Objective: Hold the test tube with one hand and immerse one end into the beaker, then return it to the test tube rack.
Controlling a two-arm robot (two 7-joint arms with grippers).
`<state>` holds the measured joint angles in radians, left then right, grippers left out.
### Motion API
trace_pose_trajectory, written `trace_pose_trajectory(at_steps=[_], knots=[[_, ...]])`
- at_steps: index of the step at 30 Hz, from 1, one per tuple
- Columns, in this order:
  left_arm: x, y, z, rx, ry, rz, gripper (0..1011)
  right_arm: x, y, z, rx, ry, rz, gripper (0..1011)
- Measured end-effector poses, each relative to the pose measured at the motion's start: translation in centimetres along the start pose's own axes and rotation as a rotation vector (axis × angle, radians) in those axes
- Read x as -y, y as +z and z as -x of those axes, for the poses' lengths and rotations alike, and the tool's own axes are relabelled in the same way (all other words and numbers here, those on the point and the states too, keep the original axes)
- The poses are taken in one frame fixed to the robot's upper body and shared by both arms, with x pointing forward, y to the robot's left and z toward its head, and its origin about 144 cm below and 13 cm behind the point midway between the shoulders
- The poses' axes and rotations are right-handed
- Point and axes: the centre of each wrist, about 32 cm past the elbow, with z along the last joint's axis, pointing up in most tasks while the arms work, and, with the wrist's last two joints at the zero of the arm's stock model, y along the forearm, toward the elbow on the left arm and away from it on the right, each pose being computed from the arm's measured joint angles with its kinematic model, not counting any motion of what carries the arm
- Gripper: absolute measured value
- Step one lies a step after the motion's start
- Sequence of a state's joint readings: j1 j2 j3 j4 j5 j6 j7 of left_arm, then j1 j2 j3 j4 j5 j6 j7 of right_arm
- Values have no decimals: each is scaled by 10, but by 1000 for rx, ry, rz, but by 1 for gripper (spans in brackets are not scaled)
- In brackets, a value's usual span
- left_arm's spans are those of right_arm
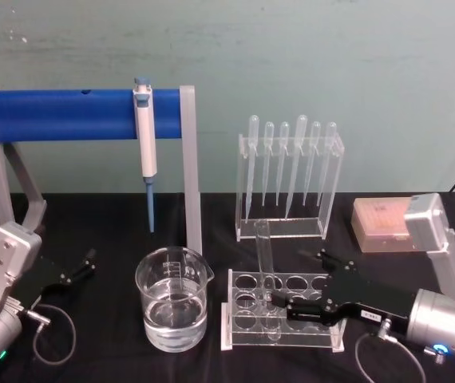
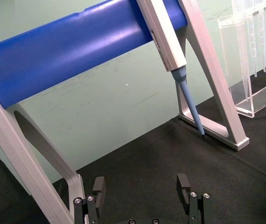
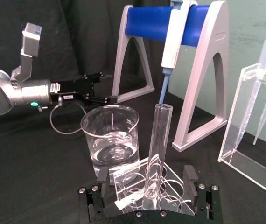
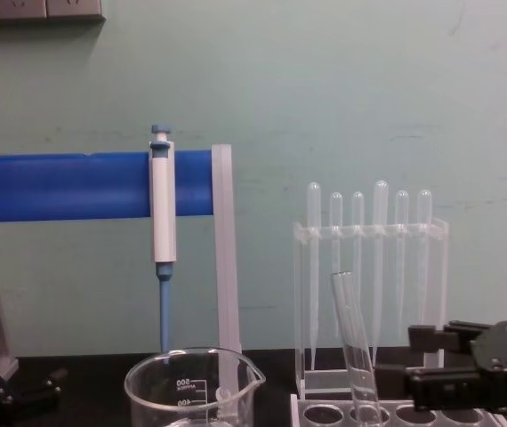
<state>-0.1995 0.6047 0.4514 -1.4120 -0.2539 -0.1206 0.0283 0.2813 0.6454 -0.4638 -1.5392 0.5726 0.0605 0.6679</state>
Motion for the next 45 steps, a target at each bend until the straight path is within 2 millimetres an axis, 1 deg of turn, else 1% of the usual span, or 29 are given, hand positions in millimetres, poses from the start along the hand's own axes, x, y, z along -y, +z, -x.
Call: trace_pose_trajectory(at_steps=[11,17,29,33,45], knots=[[0,0,0,0,0,0,1000,-21,12,-14,8,22,50,1003],[0,0,0,0,0,0,1000,-32,15,-22,-19,23,63,1002],[0,0,0,0,0,0,1000,-51,24,-28,-21,36,81,1003],[0,0,0,0,0,0,1000,-54,25,-29,-12,37,85,1003],[0,0,0,0,0,0,1000,-52,25,-29,-13,35,84,1003]])
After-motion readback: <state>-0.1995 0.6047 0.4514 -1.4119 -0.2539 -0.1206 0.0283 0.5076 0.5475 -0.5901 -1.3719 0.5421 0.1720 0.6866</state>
